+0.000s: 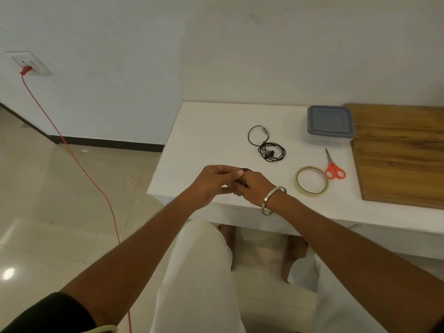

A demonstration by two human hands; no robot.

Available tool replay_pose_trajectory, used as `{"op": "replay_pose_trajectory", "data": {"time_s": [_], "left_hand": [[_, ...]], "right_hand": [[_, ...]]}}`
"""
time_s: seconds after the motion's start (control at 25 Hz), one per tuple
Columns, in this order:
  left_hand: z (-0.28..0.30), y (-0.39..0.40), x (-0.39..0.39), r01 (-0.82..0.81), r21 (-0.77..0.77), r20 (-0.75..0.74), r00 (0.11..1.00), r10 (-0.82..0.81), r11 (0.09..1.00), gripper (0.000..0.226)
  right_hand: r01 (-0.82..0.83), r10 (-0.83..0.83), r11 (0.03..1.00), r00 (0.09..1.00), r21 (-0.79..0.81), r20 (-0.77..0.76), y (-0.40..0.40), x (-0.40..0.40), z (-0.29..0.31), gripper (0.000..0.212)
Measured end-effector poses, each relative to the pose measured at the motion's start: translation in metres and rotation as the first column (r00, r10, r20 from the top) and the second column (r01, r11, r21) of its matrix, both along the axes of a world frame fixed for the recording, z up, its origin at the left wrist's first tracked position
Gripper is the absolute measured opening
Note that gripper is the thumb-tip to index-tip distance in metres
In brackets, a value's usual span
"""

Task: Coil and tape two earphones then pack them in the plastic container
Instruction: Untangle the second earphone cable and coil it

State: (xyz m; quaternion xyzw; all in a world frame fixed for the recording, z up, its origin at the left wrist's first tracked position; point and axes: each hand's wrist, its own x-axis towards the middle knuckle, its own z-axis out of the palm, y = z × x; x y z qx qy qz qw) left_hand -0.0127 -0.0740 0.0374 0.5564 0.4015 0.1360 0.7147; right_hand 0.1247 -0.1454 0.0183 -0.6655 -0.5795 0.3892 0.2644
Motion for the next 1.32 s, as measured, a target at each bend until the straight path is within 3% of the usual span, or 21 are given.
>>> {"op": "replay_pose_trajectory", "data": {"time_s": [0.16,0.32,0.52,0.68,0.92,1.08,1.32], "left_hand": [[-0.004,0.002,0.0,0.022,-0.007,-0.001,1.0,-0.022,1.0,0.03],[-0.009,0.003,-0.001,0.004,-0.01,-0.041,0.999,-0.004,1.0,0.033],[-0.011,-0.001,0.005,-0.133,-0.143,-0.019,0.991,0.132,0.981,0.022],[-0.013,-0.009,0.012,-0.213,-0.126,-0.039,0.977,0.21,0.969,0.026],[-0.013,-0.015,0.018,-0.253,-0.125,-0.046,0.967,0.25,0.959,0.036],[-0.017,-0.015,0.019,-0.316,-0.151,-0.062,0.949,0.31,0.936,0.033],[-0.016,-0.013,0.016,-0.356,-0.216,-0.037,0.933,0.357,0.909,0.02]], "right_hand": [[0.061,-0.062,0.996,0.998,0.059,0.009,-0.001,-0.005,0.0,0.025],[-0.031,0.017,0.992,0.994,0.126,0.109,0.0,-0.004,-0.002,0.024],[-0.06,0.026,0.982,0.981,0.178,0.191,-0.002,-0.009,-0.002,0.031],[-0.087,0.043,0.977,0.975,0.196,0.22,-0.008,-0.011,-0.007,0.034],[0.116,-0.139,0.955,0.988,0.272,0.068,-0.015,-0.012,-0.003,0.025],[0.211,-0.213,0.945,0.977,0.251,-0.021,-0.012,-0.014,-0.002,0.032],[0.2,-0.191,0.956,0.98,0.213,-0.061,-0.008,-0.012,-0.009,0.036]]}}
